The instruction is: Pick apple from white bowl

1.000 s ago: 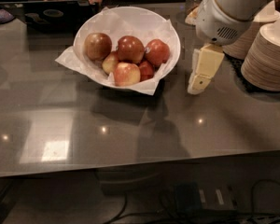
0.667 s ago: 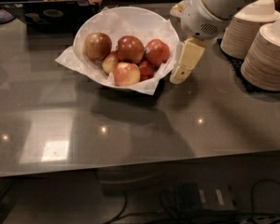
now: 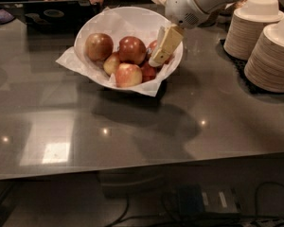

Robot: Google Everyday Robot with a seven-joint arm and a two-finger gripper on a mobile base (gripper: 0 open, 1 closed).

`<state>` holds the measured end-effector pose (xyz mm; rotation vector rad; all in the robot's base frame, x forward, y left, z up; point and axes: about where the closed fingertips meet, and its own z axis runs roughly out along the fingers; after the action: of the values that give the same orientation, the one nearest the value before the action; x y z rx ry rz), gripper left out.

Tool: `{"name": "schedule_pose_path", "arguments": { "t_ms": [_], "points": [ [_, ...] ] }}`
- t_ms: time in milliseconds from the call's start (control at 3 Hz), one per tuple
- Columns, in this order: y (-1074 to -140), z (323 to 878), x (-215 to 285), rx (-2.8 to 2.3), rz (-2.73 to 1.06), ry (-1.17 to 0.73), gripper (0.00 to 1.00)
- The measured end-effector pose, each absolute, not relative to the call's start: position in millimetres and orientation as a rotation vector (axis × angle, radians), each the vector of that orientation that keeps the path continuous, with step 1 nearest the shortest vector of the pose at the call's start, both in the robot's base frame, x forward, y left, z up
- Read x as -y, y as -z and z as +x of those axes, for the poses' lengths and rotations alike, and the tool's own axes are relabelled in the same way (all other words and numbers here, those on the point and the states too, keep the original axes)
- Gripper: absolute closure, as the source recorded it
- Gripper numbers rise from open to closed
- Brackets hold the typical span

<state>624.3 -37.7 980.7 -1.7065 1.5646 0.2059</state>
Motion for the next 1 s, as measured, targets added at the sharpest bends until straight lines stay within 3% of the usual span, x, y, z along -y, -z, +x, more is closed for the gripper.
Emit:
{"name": "schedule_pose_path", "arguments": {
  "t_ms": [333,1000],
  "points": [
    [-980.6,624.2,37.4,-1.564,-1.706,-0.206,0.0],
    [-981.8,655.6,-8.6,-1.468,-1.671,-0.3,0.0]
  ]
}}
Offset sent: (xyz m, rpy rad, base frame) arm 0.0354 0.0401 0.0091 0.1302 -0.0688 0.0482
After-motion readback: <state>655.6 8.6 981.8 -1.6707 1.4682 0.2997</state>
